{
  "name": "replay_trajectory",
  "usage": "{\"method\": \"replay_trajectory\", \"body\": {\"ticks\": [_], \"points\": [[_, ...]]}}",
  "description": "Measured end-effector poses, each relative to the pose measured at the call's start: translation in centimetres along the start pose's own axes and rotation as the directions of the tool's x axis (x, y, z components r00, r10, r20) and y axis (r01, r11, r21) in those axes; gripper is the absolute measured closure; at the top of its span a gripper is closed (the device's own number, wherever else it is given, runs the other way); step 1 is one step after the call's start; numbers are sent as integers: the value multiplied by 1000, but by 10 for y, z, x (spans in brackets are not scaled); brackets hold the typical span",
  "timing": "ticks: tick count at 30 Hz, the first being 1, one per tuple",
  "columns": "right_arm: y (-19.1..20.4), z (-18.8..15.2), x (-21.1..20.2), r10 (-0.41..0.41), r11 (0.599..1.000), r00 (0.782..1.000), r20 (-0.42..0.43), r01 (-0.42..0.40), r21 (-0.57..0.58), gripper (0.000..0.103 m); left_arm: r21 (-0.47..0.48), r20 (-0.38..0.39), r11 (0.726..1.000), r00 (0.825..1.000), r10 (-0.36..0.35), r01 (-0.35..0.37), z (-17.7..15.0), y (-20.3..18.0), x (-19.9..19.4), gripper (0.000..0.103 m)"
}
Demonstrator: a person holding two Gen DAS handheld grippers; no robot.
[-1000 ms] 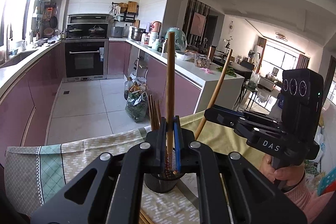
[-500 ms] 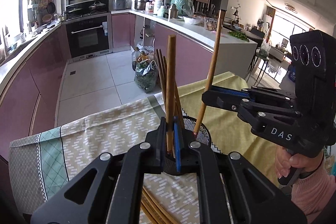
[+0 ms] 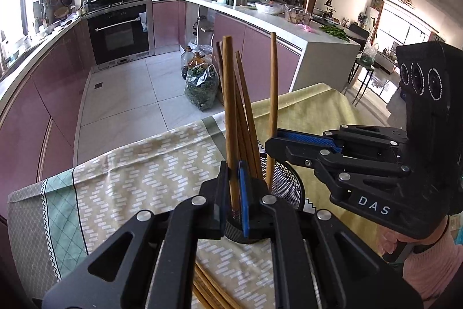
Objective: Organize utensils
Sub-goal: 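Lower both chopsticks into the cup and open both grippers, then move both grippers back to the row and grasp another chopstick each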
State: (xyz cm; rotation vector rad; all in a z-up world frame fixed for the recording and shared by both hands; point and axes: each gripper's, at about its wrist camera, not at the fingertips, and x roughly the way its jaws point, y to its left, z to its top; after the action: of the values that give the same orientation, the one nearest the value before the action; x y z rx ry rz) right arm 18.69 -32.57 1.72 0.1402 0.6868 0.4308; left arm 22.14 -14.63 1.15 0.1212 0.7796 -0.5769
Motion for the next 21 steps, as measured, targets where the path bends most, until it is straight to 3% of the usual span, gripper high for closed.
{"method": "replay_trajectory", "body": {"ticks": [8, 17, 21], "points": [[-2, -4, -3, 0, 1000, 1000, 16, 0, 16, 90, -58, 32, 998, 999, 2, -1, -8, 14, -1, 90], [22, -23, -31, 48, 998, 997, 52, -46, -37, 78, -93, 136, 994, 988, 67, -55, -44, 26, -44, 71], [44, -39, -39, 72, 993, 997, 36, -68, -101, 72, -104, 135, 991, 986, 94, -80, -69, 33, -53, 65]]}}
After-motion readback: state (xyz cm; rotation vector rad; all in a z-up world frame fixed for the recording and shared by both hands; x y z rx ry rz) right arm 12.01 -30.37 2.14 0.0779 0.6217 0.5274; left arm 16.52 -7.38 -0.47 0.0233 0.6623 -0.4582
